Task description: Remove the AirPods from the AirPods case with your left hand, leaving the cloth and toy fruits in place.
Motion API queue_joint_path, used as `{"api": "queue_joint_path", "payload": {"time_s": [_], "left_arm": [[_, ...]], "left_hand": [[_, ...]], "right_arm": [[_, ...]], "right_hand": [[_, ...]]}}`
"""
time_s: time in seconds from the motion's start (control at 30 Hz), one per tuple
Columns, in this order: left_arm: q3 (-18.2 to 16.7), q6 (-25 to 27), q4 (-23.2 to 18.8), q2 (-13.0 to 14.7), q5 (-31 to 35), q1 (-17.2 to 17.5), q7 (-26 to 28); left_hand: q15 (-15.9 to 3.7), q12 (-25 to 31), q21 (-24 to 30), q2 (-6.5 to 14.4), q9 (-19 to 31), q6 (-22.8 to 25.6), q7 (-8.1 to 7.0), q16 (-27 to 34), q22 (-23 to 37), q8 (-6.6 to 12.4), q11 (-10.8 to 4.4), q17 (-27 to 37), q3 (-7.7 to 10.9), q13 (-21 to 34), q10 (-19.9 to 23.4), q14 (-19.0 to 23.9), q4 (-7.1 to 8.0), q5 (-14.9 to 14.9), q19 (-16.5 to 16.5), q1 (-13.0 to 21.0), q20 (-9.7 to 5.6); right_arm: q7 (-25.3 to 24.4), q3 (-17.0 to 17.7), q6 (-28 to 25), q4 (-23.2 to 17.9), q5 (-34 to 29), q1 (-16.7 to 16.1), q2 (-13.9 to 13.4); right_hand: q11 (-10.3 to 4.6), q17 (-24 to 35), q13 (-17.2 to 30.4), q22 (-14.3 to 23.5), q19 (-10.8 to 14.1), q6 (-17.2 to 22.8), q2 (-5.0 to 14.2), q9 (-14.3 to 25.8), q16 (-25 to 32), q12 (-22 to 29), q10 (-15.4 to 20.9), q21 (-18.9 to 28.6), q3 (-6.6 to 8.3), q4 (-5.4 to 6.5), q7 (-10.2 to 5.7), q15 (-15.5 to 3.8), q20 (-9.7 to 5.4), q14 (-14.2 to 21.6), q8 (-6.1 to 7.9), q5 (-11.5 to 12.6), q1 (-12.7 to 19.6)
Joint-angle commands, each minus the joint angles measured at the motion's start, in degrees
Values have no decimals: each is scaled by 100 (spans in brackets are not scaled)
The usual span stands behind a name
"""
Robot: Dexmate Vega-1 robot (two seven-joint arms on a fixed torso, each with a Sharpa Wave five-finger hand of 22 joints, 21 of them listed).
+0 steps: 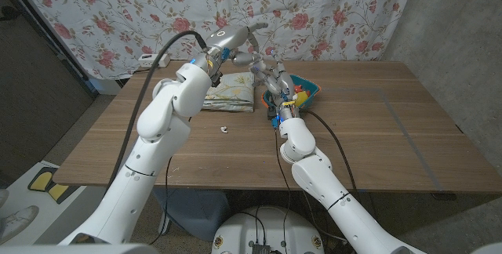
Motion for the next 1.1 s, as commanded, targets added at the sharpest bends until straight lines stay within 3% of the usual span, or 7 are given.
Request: {"api": "queue_joint_path", "payload": {"time_s": [0.03,0.67,1.1], "left_arm": [[-25,90,-39,-28,-148,14,32],[-255,220,-325,99,-71,176,-91],[-445,341,-496,40,14,557,-20]], "left_hand": [[-177,38,38,63,11,-53,5,61,28,-23,-67,44,-22,10,20,194,1,-18,49,39,19],[-186,72,31,49,13,-89,18,120,31,-18,-57,133,-81,-11,25,237,5,-26,45,137,12],[-174,87,29,47,14,-102,24,116,33,-15,-55,154,-96,-23,24,236,16,-27,45,168,12]], "right_arm": [[18,41,-46,25,46,3,31],[-100,156,-39,67,11,14,43],[-244,266,-8,-29,5,-51,-6]], "right_hand": [[-279,6,27,15,-1044,18,62,17,-1,21,300,29,-13,-1,-21,-1069,-694,512,11,24,-3],[-283,1,19,12,-1069,19,62,17,-11,18,316,57,-12,1,-11,-1070,-693,512,9,28,-5],[-279,-1,24,11,-1083,13,63,17,-15,17,313,77,-12,3,-13,-1071,-693,515,5,30,-8]]}}
